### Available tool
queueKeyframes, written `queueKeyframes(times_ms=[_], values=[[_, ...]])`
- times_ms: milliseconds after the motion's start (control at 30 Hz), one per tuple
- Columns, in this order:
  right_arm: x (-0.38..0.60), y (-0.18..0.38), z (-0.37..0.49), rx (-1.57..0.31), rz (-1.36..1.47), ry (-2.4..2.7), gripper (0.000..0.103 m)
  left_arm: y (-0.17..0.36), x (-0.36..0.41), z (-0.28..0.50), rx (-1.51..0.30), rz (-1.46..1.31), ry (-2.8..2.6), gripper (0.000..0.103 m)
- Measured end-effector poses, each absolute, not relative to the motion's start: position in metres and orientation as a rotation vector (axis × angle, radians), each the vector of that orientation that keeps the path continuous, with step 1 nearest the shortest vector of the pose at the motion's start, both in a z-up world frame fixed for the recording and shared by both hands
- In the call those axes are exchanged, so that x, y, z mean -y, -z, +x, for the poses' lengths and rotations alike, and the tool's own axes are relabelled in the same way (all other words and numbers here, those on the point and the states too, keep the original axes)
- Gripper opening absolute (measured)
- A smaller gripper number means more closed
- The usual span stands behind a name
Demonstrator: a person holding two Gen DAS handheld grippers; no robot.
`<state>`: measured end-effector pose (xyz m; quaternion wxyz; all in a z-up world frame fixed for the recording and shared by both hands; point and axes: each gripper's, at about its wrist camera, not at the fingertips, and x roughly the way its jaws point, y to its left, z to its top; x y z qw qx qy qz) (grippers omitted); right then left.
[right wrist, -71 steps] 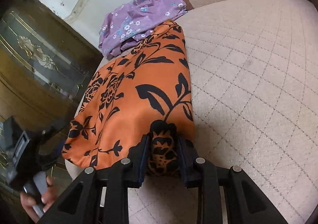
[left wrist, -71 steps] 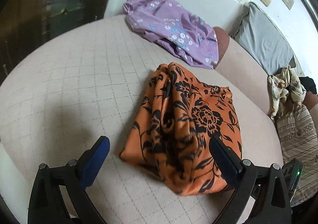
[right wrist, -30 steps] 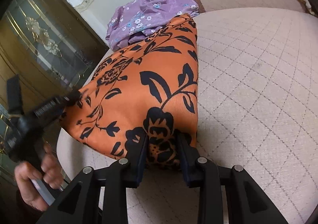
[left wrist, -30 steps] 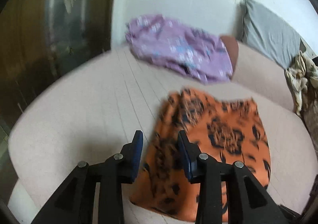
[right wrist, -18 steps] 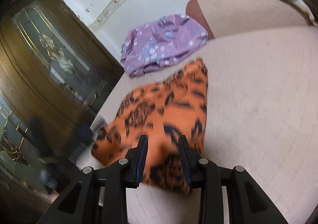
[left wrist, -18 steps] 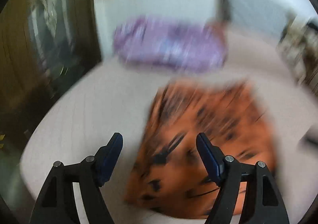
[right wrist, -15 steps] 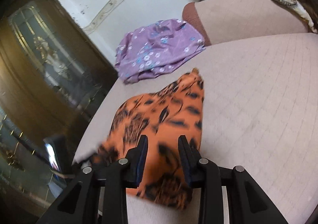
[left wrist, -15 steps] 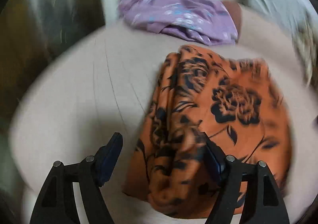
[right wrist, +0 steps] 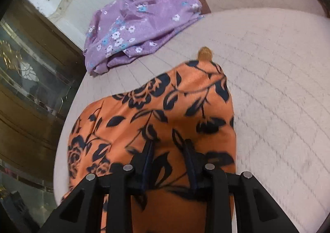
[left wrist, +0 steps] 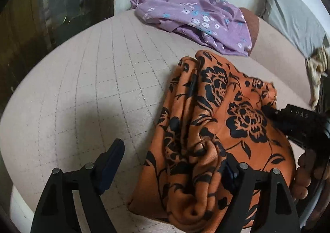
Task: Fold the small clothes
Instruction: 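Fold the edge inward with the left gripper while the right gripper presses the blouse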
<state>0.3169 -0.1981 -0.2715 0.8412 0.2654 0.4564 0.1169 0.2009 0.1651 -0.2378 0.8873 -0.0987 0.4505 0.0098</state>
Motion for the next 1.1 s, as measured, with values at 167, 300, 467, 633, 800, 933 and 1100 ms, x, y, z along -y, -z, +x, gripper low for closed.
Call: queueKeyframes(times_ms=[167,300,467,633,800,933,1100], values=[[0.211,0.247,0.289,-0.923,0.586,-0.306,0.034,0.232,-0.159,0.192,-0.907,-0.145,-0.024,0.084],[0.213,0.239,0.241,-0.891,0.579,-0.366,0.034,0.234,-0.156,0.186,-0.907,-0.126,-0.032,0.084],[0.194,0.260,0.196,-0.877,0.424,-0.348,0.035,0.237,-0.148,0.179,-0.888,-0.051,-0.063,0.086],[0.188,0.264,0.174,-0.904,0.374,-0.345,0.035,0.237,-0.141,0.170,-0.866,0.003,-0.072,0.086],[0.188,0.274,0.157,-0.917,0.375,-0.356,0.035,0.237,-0.144,0.163,-0.868,-0.006,-0.066,0.086],[0.190,0.277,0.151,-0.917,0.387,-0.359,0.035,0.237,-0.144,0.161,-0.864,0.003,-0.066,0.086],[0.194,0.277,0.148,-0.932,0.396,-0.362,0.035,0.236,-0.143,0.158,-0.859,0.010,-0.071,0.086]])
